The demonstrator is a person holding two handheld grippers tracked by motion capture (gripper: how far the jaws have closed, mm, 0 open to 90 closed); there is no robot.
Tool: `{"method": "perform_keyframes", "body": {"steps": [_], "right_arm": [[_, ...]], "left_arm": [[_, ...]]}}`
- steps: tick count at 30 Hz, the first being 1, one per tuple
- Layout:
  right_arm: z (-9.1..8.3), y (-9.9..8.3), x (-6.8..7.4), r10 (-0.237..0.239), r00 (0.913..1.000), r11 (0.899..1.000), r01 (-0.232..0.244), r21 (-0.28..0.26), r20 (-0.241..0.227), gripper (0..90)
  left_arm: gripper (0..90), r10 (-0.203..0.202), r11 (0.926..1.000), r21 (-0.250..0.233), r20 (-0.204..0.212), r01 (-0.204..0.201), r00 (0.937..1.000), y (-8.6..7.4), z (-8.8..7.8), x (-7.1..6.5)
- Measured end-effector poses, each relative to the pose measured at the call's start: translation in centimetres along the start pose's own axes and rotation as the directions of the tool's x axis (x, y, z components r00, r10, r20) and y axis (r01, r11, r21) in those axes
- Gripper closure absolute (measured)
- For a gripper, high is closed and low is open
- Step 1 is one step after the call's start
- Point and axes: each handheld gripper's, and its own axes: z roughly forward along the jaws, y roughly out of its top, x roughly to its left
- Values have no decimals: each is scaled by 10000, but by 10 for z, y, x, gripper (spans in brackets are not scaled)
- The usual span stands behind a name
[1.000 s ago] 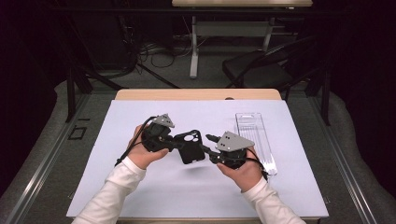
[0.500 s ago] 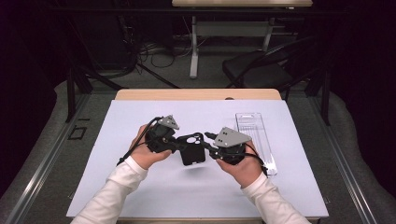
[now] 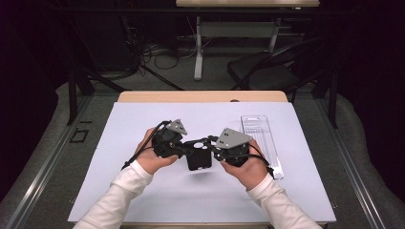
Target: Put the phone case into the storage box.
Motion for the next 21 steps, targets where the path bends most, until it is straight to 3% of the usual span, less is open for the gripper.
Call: {"method": "perform_keyframes", "body": {"steps": [21], "right_arm": [[-3,6,5,-682,9974,9964,670,522,225,793]], "left_arm": [[813,95,9998,197,-30,-95,10000,2,3,-3]]}}
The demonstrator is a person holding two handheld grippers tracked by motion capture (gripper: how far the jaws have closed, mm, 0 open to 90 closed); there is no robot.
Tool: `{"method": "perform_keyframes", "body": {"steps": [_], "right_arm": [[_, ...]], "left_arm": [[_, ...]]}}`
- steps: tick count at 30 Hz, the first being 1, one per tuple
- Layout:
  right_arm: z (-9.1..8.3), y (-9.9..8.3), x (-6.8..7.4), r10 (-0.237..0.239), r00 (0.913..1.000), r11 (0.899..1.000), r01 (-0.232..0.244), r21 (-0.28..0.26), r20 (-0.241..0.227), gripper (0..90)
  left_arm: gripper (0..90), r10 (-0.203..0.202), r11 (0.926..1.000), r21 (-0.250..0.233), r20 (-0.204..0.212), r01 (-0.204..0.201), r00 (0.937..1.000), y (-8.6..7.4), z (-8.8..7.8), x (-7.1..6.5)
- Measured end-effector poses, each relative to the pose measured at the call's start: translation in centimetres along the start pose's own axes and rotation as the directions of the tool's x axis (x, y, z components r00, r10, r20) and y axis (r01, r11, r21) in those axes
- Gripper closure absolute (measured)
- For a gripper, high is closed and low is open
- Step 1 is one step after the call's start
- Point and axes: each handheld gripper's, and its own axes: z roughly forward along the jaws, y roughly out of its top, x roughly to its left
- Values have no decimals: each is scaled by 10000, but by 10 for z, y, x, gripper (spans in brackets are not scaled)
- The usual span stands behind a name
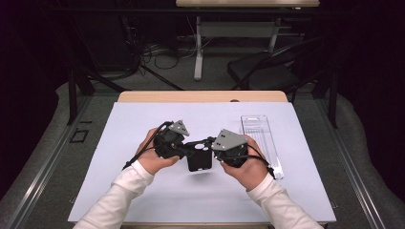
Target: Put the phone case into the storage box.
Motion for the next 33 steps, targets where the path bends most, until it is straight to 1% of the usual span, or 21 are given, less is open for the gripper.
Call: {"method": "perform_keyframes", "body": {"steps": [6,16,20,26,33], "right_arm": [[1,1,1,-181,9998,9997,181,135,52,786],[2,1,2,-259,9996,9993,256,258,103,793],[2,1,2,-142,9998,9996,139,241,138,801],[0,2,3,-39,9995,9998,33,213,300,809],[0,2,3,-59,9991,9997,50,220,424,812]], "left_arm": [[813,20,10000,74,-56,-19,10000,0,1,-1],[812,66,9999,123,-99,-65,9999,1,2,-1],[812,58,10000,81,-132,-57,9999,1,1,-2],[810,-85,9999,-57,-42,85,10000,1,2,-1],[807,-110,9998,-159,-26,110,9999,1,2,0]]}}
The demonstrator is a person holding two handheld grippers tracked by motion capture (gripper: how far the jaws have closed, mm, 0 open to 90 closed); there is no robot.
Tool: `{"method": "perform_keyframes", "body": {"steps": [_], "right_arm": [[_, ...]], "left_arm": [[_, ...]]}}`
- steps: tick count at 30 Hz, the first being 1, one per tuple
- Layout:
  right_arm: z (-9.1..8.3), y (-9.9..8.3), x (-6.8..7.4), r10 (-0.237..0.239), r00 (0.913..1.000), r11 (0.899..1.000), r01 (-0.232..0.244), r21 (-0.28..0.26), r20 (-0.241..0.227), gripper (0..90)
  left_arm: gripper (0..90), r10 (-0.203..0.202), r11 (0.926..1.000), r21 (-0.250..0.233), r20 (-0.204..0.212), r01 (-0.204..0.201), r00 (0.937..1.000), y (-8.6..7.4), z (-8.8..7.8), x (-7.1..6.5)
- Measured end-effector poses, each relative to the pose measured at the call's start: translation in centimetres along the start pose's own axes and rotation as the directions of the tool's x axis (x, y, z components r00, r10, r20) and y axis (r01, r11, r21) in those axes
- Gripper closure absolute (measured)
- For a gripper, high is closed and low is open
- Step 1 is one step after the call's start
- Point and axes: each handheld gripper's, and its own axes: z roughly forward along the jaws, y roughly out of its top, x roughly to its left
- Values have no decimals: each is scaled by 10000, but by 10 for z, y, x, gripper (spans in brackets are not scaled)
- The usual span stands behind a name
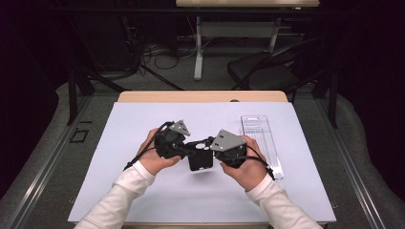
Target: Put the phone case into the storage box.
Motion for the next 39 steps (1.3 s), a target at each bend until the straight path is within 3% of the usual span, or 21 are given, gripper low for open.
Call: {"method": "perform_keyframes", "body": {"steps": [6,21,39], "right_arm": [[1,0,1,-185,9998,9998,184,31,97,815],[0,-1,-3,-21,9999,9997,26,-255,169,819],[-5,-6,-13,375,9990,9926,-346,-1160,228,819]], "left_arm": [[768,-49,9999,-143,155,51,9999,0,-1,1],[692,-198,9987,-466,189,207,9996,-3,-5,4],[571,-316,9938,-1060,92,324,9995,-7,-8,8]]}}
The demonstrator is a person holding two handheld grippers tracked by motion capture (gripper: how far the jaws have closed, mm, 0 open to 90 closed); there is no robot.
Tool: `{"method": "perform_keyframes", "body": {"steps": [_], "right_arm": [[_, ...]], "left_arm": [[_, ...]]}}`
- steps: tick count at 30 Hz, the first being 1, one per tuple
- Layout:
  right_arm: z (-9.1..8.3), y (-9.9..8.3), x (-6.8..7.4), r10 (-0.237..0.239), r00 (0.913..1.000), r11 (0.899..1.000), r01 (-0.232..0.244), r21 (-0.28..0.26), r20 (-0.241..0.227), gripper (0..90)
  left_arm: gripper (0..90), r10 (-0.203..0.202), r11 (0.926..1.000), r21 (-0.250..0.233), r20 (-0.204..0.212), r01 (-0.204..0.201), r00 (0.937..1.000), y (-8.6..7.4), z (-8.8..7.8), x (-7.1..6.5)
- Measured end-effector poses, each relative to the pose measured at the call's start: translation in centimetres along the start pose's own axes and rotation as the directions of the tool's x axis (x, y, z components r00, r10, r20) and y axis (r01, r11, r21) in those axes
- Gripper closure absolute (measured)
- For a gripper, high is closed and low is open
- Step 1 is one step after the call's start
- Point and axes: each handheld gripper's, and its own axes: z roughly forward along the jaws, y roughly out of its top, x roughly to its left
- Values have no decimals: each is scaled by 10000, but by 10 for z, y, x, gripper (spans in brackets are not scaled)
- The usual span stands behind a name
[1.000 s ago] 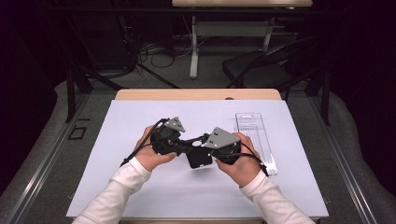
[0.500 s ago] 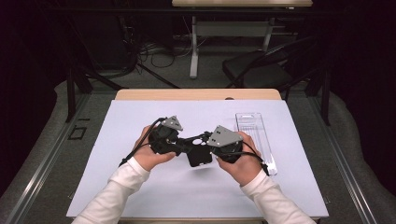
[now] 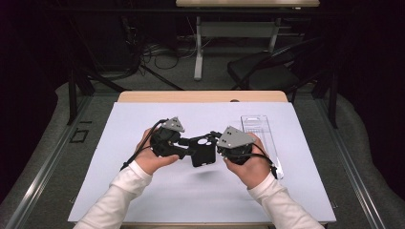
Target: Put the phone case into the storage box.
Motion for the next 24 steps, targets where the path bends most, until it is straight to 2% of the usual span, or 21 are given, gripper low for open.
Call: {"method": "perform_keyframes", "body": {"steps": [5,12,18,24], "right_arm": [[-1,-2,-4,272,9996,9994,-274,-226,-75,818],[-2,-5,-11,505,9986,9975,-512,-480,-158,818],[-2,-9,-16,775,9968,9947,-788,-662,-218,818],[-4,-11,-21,918,9953,9918,-940,-871,-299,818]], "left_arm": [[522,58,9995,-307,-25,-58,10000,-2,-1,2],[476,251,9984,-492,-220,-261,9994,-5,-2,4],[437,421,9969,-644,-585,-459,9974,-9,-3,7],[418,259,9953,-919,-608,-314,9978,-14,-5,9]]}}
